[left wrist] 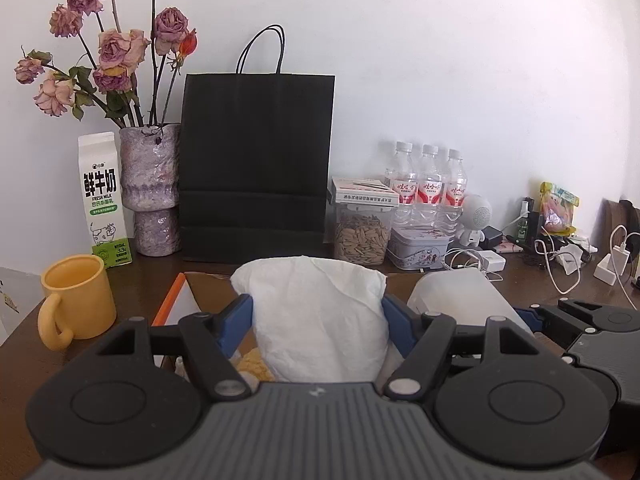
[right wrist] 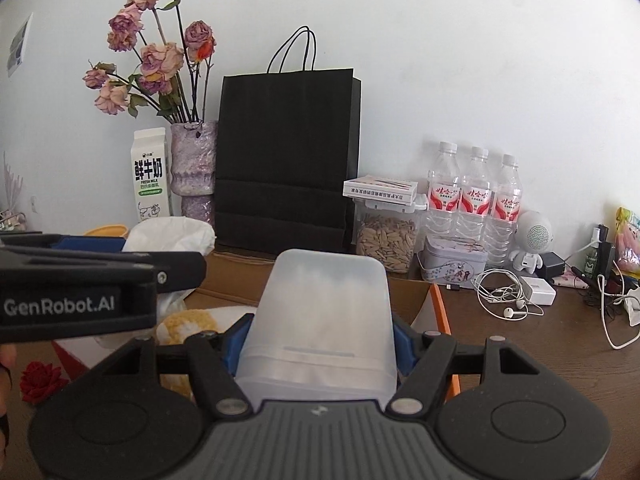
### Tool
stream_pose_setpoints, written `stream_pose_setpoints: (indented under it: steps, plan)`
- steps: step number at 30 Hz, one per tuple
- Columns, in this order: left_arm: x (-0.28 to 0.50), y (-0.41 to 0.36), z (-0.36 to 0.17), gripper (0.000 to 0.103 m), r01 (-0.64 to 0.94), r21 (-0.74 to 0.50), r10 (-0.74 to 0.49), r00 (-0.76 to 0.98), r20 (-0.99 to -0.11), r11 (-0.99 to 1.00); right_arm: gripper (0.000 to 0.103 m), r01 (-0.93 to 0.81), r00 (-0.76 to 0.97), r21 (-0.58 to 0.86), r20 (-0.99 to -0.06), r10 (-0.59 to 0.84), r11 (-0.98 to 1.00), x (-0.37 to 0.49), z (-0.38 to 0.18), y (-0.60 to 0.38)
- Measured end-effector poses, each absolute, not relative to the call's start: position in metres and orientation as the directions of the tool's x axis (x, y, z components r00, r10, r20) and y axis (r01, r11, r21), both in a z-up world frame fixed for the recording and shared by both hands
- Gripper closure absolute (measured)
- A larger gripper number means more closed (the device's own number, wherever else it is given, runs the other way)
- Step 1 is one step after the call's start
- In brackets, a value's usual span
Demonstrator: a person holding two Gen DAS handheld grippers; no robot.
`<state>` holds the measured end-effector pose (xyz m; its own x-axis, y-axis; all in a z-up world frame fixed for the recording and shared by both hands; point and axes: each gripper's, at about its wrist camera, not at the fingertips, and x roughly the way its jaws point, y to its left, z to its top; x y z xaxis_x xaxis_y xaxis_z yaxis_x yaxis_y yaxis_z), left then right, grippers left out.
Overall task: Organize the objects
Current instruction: 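Carry the cloth and container into the cardboard box and release both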
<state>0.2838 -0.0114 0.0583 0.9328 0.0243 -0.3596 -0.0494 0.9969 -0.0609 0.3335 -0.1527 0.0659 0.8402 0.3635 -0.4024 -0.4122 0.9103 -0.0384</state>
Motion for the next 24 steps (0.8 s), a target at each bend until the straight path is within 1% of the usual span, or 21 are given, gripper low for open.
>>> stream_pose_setpoints:
  steps: [6, 15, 16, 17, 18, 19, 20, 21, 22, 24]
  plan:
    - [0.314, -0.006, 0.046, 0.031, -0.070, -0.083, 0.032, 0.920, -0.390, 0.994, 0.036, -0.414, 0.823, -0.026, -0.437, 0.363, 0.910, 0.363, 0.053, -0.145]
    - [0.337, -0.004, 0.038, 0.031, -0.077, -0.065, 0.043, 0.910, -0.412, 0.995, 0.036, -0.408, 0.811, -0.021, -0.467, 0.351, 0.913, 0.386, 0.042, -0.144]
    - [0.338, -0.003, 0.037, 0.028, -0.077, -0.063, 0.045, 0.909, -0.414, 0.995, 0.035, -0.407, 0.807, -0.020, -0.476, 0.349, 0.913, 0.388, 0.040, -0.145]
    - [0.338, -0.003, 0.037, 0.020, -0.079, -0.063, 0.046, 0.908, -0.416, 0.995, 0.035, -0.404, 0.803, -0.018, -0.486, 0.345, 0.915, 0.389, 0.038, -0.145]
    - [0.338, -0.002, 0.036, 0.016, -0.083, -0.066, 0.048, 0.908, -0.416, 0.994, 0.034, -0.399, 0.799, -0.014, -0.495, 0.340, 0.917, 0.391, 0.037, -0.145]
    - [0.338, -0.001, 0.036, 0.003, -0.086, -0.071, 0.049, 0.909, -0.414, 0.994, 0.026, -0.394, 0.798, -0.015, -0.503, 0.334, 0.919, 0.392, 0.035, -0.145]
    - [0.338, 0.000, 0.036, 0.000, -0.094, -0.076, 0.055, 0.910, -0.410, 0.993, 0.018, -0.387, 0.799, -0.022, -0.507, 0.323, 0.922, 0.391, 0.034, -0.145]
    - [0.337, 0.001, 0.036, 0.000, -0.105, -0.077, 0.064, 0.911, -0.408, 0.992, 0.005, -0.381, 0.804, -0.029, -0.503, 0.316, 0.924, 0.390, 0.034, -0.145]
    - [0.338, 0.002, 0.036, 0.000, -0.112, -0.077, 0.070, 0.907, -0.416, 0.991, 0.001, -0.379, 0.809, -0.032, -0.496, 0.314, 0.925, 0.389, 0.035, -0.145]
    - [0.338, 0.004, 0.035, 0.000, -0.115, -0.085, 0.069, 0.902, -0.425, 0.990, 0.001, -0.380, 0.812, -0.029, -0.490, 0.318, 0.925, 0.387, 0.037, -0.145]
